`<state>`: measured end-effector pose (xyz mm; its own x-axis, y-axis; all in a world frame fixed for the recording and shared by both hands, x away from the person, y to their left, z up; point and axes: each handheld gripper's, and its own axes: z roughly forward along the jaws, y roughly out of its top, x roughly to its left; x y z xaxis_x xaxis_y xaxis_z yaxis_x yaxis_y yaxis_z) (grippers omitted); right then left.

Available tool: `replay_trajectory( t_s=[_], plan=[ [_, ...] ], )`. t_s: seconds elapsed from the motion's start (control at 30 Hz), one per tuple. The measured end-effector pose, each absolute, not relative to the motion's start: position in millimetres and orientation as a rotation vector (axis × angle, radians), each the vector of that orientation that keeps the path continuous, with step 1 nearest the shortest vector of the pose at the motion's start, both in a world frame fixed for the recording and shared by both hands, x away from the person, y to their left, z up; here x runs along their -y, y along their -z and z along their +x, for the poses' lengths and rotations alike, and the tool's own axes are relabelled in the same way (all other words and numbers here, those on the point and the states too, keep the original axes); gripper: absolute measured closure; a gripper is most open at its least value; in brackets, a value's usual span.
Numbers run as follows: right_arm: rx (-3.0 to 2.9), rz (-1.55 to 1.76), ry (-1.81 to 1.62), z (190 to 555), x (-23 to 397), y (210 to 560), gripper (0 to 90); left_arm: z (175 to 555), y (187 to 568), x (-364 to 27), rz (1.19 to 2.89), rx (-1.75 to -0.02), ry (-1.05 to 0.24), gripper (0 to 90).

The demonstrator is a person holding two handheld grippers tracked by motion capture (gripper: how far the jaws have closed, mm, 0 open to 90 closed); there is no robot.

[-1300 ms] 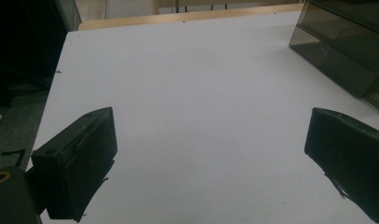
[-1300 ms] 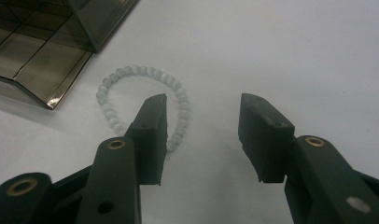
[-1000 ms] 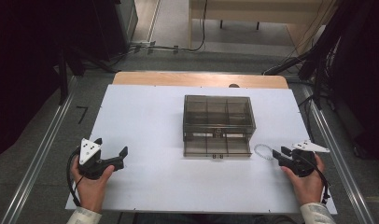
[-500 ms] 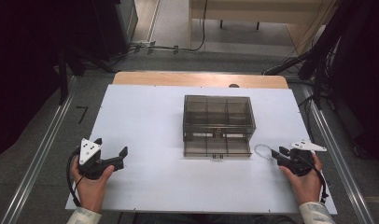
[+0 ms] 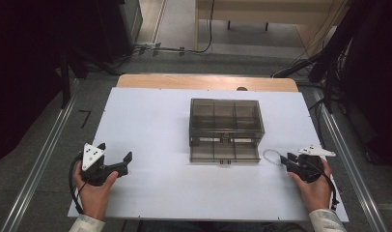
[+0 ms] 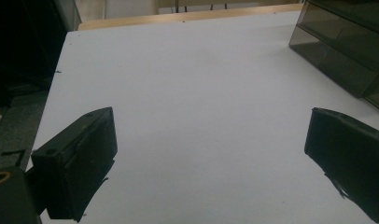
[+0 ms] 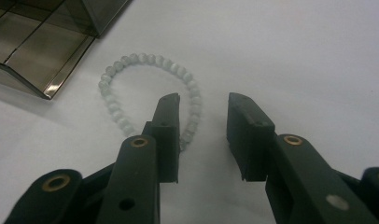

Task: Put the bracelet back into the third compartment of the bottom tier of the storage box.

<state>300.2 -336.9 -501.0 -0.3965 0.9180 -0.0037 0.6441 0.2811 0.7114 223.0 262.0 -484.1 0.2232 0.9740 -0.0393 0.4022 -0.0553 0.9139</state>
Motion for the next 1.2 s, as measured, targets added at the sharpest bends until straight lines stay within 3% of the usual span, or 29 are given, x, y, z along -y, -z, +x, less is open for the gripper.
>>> replay_trajectory(
  t_s=[1.2],
  plan=[
    [-2.153,1.406,-0.883,300.7,334.8,502.5,71.8,222.8,484.2,-262.3,1.619,-1.323,-0.813,2.7]
  ],
)
